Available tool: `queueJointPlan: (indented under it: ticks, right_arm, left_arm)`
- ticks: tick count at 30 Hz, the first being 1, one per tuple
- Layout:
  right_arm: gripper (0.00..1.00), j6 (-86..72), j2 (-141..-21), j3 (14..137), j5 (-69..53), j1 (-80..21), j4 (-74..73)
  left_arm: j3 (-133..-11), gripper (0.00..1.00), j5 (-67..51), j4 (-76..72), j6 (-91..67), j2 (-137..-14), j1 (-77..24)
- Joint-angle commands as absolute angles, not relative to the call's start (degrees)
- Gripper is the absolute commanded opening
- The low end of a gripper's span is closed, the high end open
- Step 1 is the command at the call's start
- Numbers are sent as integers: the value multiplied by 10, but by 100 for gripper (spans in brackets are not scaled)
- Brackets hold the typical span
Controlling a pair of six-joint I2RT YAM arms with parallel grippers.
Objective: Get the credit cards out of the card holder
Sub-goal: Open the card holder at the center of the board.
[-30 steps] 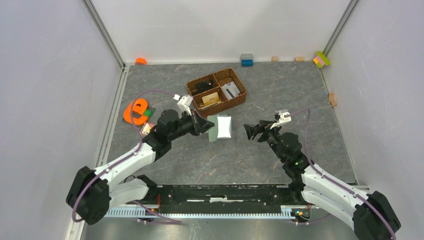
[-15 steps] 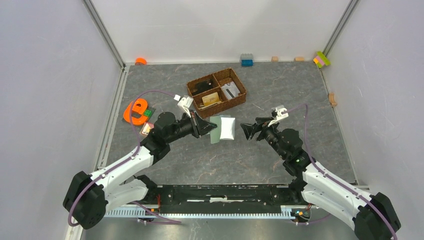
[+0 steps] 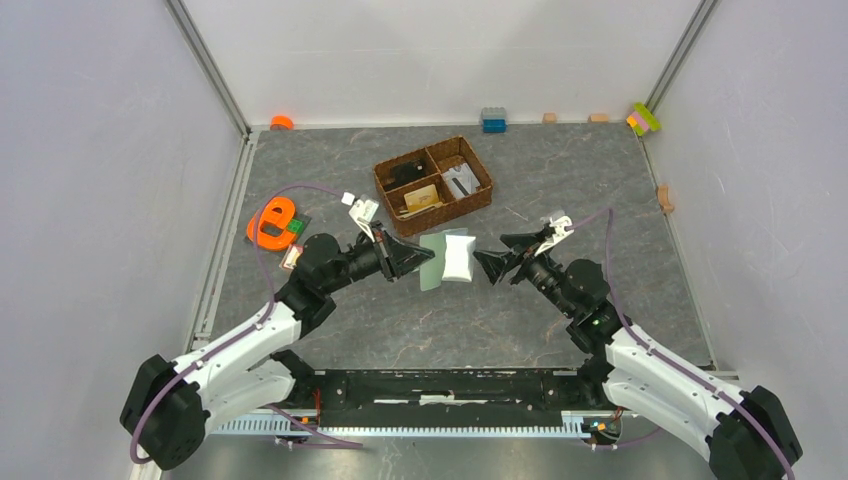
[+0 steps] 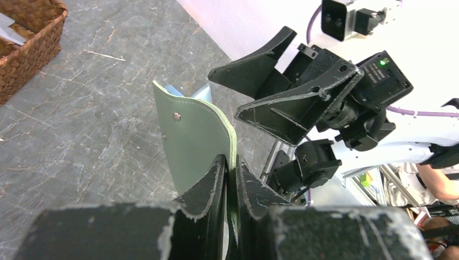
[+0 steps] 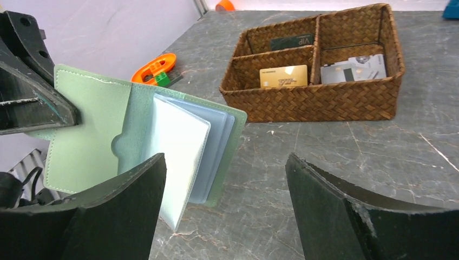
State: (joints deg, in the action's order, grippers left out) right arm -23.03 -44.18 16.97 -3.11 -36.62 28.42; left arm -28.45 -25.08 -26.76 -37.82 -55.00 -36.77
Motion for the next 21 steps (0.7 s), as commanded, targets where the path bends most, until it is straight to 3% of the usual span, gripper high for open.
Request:
queueJointPlan:
  ticks: [1, 13, 21]
  right_arm:
    - [86, -247, -450, 172, -61, -363, 319]
    - [87, -296, -473, 185, 48, -332, 232]
    - [89, -314, -526, 150, -177, -319, 417]
  left_arm:
    - [-274, 3, -267, -347, -402, -525, -370]
    - [-248, 2, -238, -353, -398, -470, -370]
    - [-241, 2, -245, -373, -405, -459, -370]
